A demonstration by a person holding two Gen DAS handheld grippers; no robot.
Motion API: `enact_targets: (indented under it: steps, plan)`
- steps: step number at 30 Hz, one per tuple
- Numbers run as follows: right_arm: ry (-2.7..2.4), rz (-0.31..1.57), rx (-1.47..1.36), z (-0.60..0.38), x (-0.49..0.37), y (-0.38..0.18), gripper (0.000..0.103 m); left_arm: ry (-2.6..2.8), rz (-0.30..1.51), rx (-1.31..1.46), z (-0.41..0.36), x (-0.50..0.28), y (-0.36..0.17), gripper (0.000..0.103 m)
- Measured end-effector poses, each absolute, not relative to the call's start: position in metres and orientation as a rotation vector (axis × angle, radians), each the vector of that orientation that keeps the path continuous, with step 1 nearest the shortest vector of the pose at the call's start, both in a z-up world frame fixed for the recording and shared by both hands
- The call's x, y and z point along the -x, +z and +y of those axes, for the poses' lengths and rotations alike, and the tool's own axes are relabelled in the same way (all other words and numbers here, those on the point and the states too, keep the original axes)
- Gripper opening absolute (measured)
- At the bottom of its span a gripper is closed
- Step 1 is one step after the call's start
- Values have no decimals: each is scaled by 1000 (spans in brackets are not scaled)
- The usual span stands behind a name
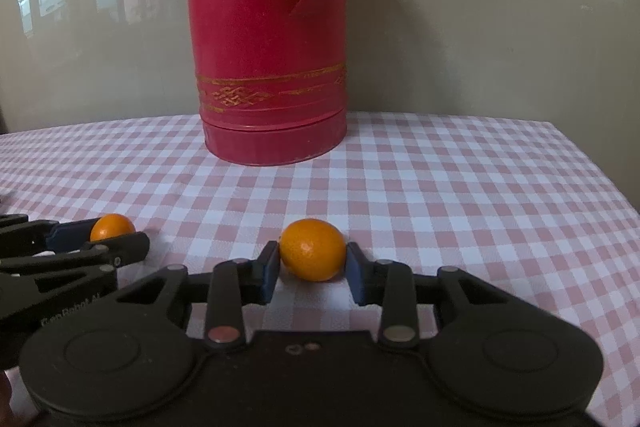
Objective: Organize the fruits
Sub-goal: 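Carry both small oranges back over the white tray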
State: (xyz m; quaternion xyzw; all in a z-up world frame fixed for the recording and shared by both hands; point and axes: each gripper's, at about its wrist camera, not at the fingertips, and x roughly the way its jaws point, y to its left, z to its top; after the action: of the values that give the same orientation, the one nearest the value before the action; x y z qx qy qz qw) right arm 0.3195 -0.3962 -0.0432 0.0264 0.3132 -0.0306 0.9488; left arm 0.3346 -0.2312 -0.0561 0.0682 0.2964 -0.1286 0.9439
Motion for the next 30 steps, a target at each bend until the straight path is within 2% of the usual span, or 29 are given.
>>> enact_targets:
  steps: [11, 30]
  plan:
    - [-58, 551, -68, -383, -274, -2, 26, -227, 516, -110, -199, -287, -23, 32]
    - [102, 533, -7, -308, -194, 9, 26, 7, 427, -40, -118, -174, 1, 32]
